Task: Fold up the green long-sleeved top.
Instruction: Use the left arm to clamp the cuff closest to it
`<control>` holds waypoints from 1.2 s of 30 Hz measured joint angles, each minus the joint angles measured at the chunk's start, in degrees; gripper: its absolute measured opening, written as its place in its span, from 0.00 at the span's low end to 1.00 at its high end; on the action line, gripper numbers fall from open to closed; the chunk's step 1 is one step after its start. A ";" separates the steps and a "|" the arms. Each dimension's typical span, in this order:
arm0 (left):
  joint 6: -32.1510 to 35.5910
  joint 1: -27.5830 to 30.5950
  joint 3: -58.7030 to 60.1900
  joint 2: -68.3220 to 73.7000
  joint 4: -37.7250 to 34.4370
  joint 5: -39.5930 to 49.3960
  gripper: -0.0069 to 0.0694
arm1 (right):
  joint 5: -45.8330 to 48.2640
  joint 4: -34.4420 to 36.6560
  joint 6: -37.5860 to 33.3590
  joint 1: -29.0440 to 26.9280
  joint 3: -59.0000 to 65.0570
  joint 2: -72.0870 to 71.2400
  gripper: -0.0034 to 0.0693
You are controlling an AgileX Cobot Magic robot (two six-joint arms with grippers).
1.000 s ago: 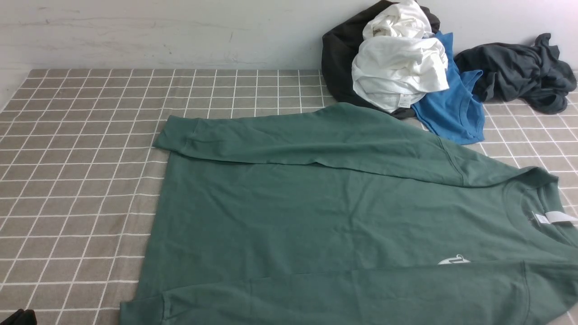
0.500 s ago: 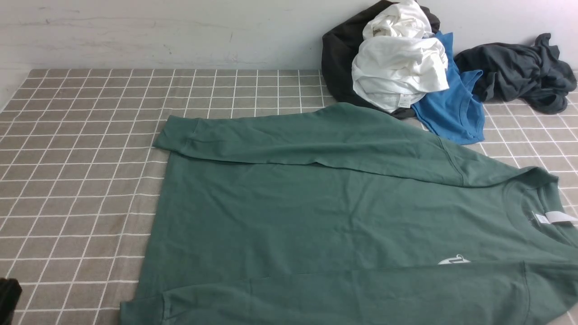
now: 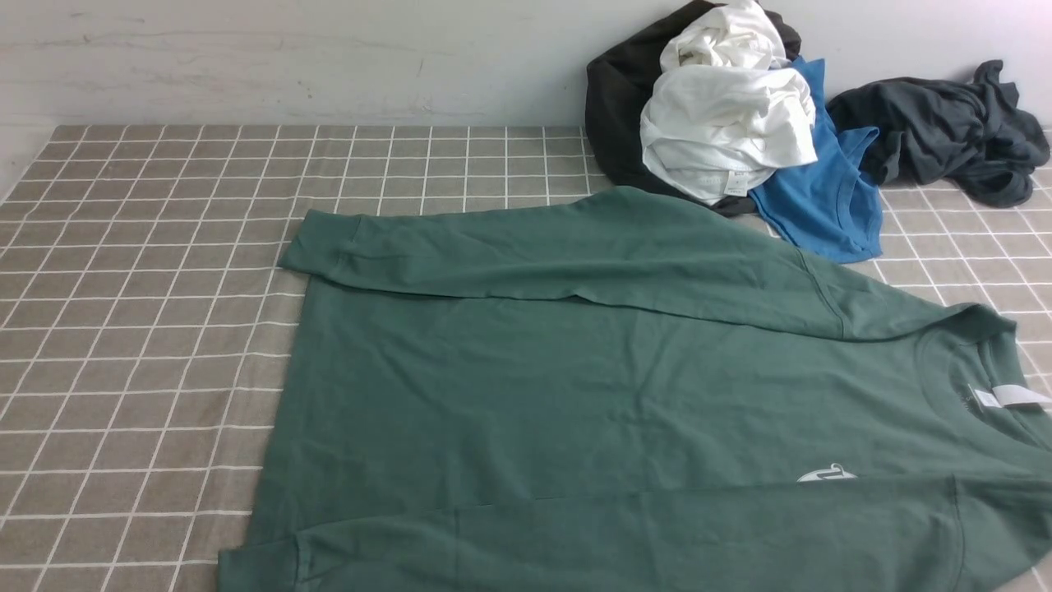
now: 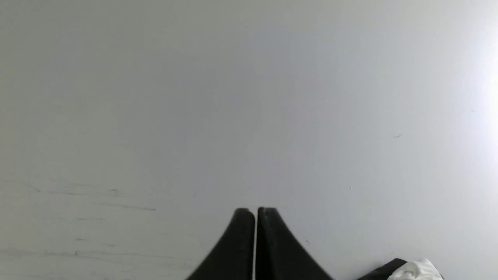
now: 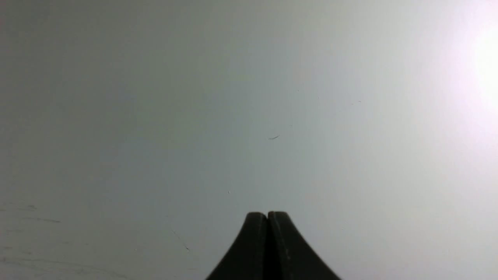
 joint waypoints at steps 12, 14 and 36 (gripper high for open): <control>3.66 0.00 -26.19 39.20 -0.64 36.11 0.08 | 37.79 2.36 -3.75 2.32 -28.26 38.46 0.03; 5.21 0.00 -27.14 45.90 -3.63 45.03 0.08 | 48.27 4.30 -3.80 5.65 -31.45 44.77 0.03; 23.99 0.00 -27.94 83.59 -20.20 47.59 0.62 | 56.17 16.53 -14.88 22.45 -37.73 70.81 0.03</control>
